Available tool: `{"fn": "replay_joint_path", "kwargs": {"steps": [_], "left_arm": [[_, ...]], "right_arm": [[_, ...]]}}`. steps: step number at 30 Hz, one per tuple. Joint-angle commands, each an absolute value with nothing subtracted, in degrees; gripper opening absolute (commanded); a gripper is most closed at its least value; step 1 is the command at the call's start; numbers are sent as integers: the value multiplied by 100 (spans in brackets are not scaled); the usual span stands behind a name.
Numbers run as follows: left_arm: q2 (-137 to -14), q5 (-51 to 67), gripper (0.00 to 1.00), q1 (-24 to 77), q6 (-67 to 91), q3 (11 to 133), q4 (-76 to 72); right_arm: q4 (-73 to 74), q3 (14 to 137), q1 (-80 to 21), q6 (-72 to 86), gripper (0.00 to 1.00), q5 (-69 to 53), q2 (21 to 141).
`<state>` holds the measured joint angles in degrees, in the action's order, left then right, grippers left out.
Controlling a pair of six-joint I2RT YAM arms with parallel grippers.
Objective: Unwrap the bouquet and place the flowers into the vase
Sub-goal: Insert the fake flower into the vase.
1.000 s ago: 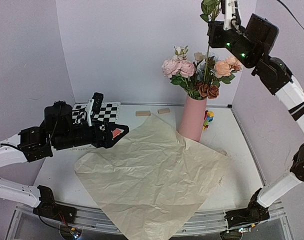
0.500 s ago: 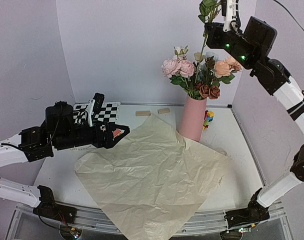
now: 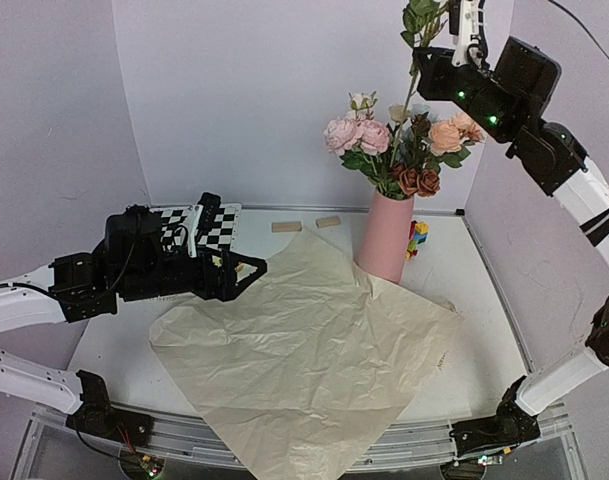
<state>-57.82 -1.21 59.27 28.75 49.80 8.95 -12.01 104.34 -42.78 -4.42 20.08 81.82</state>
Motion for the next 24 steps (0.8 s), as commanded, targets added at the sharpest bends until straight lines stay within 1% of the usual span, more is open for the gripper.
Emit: {"fn": "replay_joint_path", "kwargs": {"steps": [1, 11, 24], "left_arm": [[-5743, -123, 92, 5941, 2877, 5260, 712], [-5679, -132, 92, 5941, 2887, 5213, 711], [-5654, -158, 92, 5941, 2863, 5182, 710]], "right_arm": [[-1733, 10313, -4277, -336, 0, 2135, 8285], [-2097, 9888, -4180, -360, 0, 2193, 8440], [-2109, 9588, -4090, -504, 0, 2412, 8549]]}}
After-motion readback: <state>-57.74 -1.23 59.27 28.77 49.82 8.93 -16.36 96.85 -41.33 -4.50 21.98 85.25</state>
